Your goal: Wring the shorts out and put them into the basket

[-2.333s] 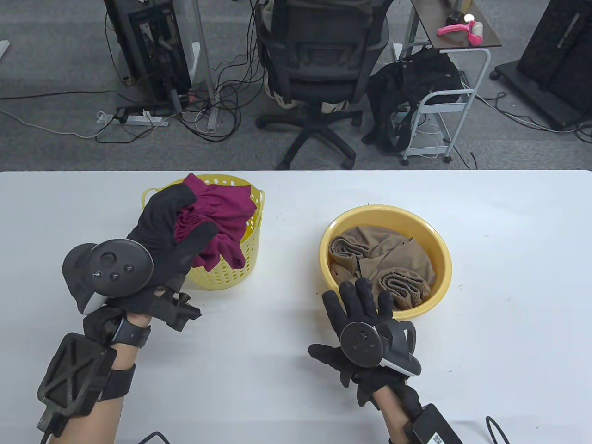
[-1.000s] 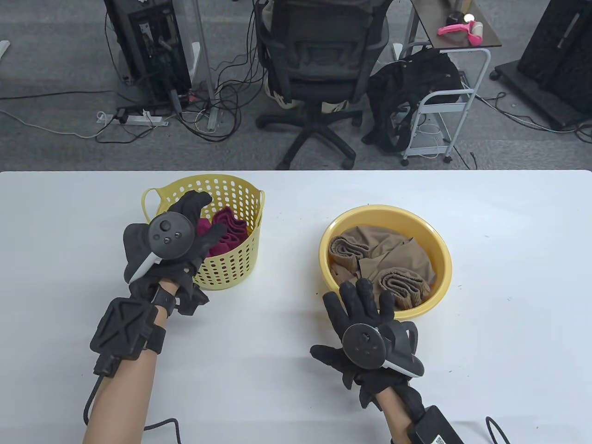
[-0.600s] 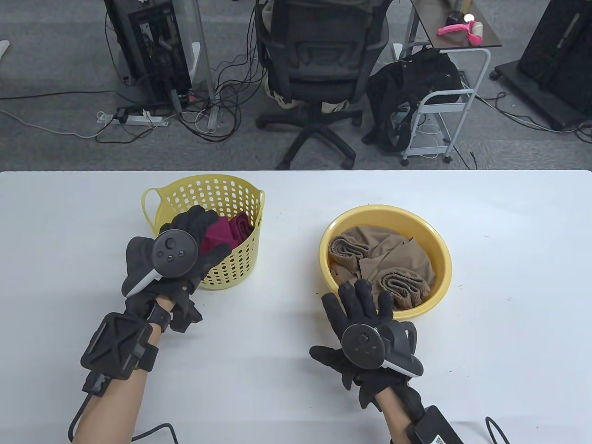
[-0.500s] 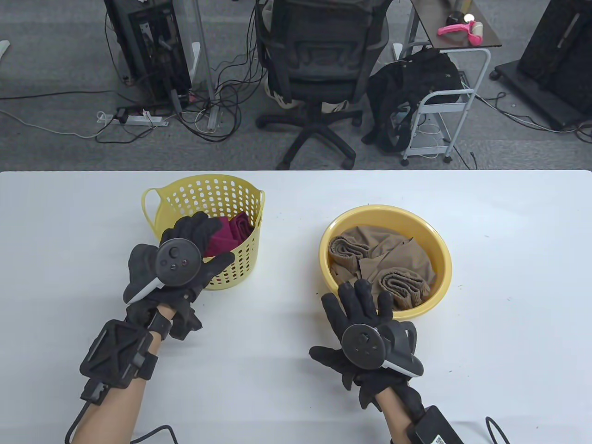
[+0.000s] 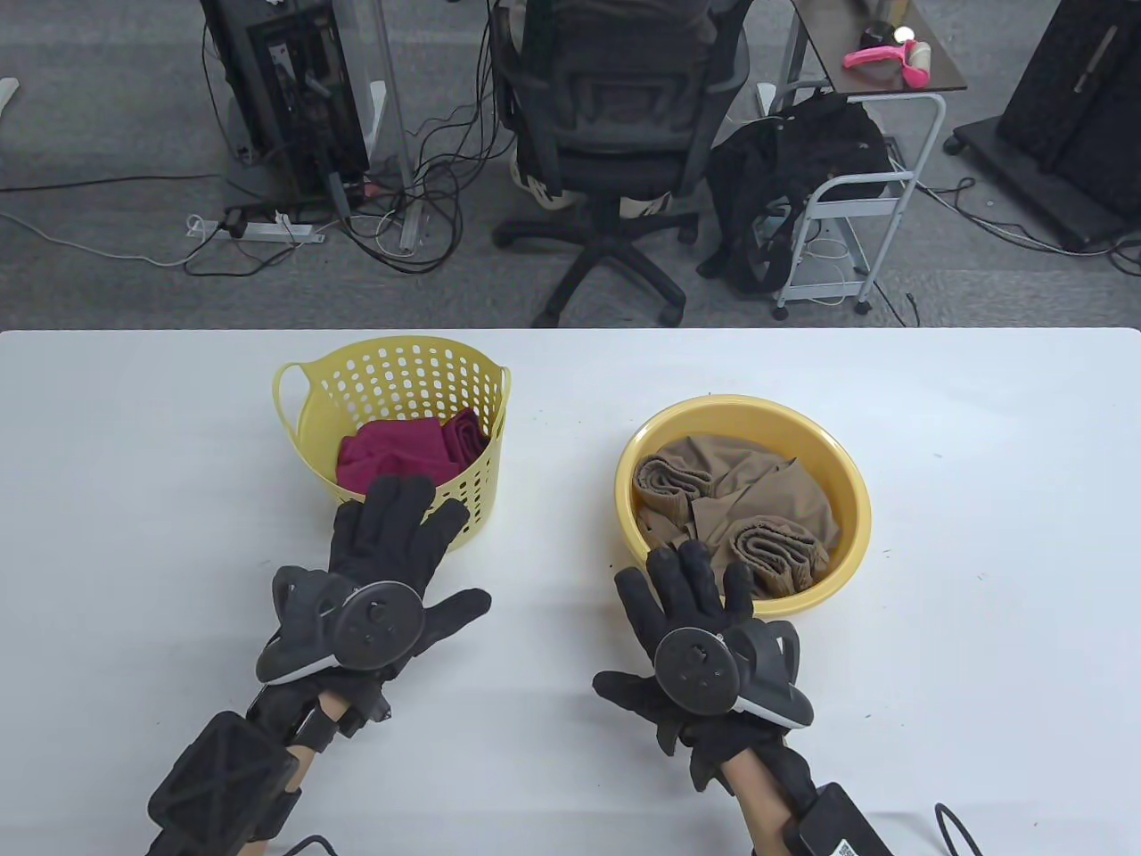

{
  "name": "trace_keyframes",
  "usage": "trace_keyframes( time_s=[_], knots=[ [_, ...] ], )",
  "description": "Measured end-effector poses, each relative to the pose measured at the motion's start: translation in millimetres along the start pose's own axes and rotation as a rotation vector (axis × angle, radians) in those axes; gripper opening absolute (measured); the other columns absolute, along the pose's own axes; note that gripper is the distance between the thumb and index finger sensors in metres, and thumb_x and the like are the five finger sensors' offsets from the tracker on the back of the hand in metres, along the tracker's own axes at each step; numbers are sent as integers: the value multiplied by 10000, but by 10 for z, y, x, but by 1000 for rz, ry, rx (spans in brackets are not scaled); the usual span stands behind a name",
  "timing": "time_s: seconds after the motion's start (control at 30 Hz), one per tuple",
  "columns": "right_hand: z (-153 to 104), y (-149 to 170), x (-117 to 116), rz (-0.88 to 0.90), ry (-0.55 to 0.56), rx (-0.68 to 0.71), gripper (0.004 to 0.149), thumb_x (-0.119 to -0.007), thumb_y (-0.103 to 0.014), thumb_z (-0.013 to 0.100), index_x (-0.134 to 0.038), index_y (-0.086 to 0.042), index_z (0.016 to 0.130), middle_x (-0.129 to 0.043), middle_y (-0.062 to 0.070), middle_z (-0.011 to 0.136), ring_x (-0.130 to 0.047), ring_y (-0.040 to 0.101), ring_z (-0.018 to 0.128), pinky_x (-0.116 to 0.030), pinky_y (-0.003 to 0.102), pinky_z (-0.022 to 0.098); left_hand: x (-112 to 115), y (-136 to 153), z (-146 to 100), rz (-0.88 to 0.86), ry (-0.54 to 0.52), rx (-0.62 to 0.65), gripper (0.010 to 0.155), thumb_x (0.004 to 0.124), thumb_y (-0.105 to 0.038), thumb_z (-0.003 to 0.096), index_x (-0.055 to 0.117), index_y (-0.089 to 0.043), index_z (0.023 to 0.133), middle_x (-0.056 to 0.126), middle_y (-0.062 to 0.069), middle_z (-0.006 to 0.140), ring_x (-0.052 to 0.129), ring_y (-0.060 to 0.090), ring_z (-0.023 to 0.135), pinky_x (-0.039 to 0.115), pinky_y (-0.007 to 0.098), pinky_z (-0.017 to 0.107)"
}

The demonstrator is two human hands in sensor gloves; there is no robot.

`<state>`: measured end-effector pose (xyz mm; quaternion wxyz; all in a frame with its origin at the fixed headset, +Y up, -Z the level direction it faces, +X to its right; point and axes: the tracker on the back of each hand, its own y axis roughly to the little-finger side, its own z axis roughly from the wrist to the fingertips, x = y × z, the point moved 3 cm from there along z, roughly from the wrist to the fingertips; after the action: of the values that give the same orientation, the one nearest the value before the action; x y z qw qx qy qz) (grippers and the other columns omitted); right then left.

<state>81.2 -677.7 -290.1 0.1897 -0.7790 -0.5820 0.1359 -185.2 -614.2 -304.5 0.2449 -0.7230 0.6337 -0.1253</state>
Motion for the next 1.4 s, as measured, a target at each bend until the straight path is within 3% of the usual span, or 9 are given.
trace_keyframes(
  time_s=[0.53, 0.77, 1.4],
  knots=[
    [1, -34, -25, -8, -19, 7, 994, -783, -711, 442, -404, -98, 1126, -303, 297, 1130, -213, 582, 1018, -202, 800, 623, 446, -110, -216, -37, -2, 14, 857, 736, -642, 523, 362, -212, 1162, 349, 302, 1241, 350, 626, 1117, 328, 757, 693],
    [5, -45, -37, -10, -30, 8, 993, -780, -712, 444, -402, -98, 1127, -302, 296, 1130, -210, 582, 1018, -199, 800, 622, 688, -72, -264, -82, 61, 10, 867, 732, -658, 517, 362, -219, 1166, 340, 294, 1248, 348, 635, 1114, 335, 773, 686],
    [10, -91, -43, -22, -41, 18, 999, -778, -714, 442, -391, -100, 1129, -295, 294, 1131, -203, 584, 1016, -200, 800, 622, 765, -66, -330, 23, 131, 11, 900, 703, -686, 513, 311, -228, 1181, 266, 296, 1257, 291, 649, 1113, 313, 787, 677]
  ],
)
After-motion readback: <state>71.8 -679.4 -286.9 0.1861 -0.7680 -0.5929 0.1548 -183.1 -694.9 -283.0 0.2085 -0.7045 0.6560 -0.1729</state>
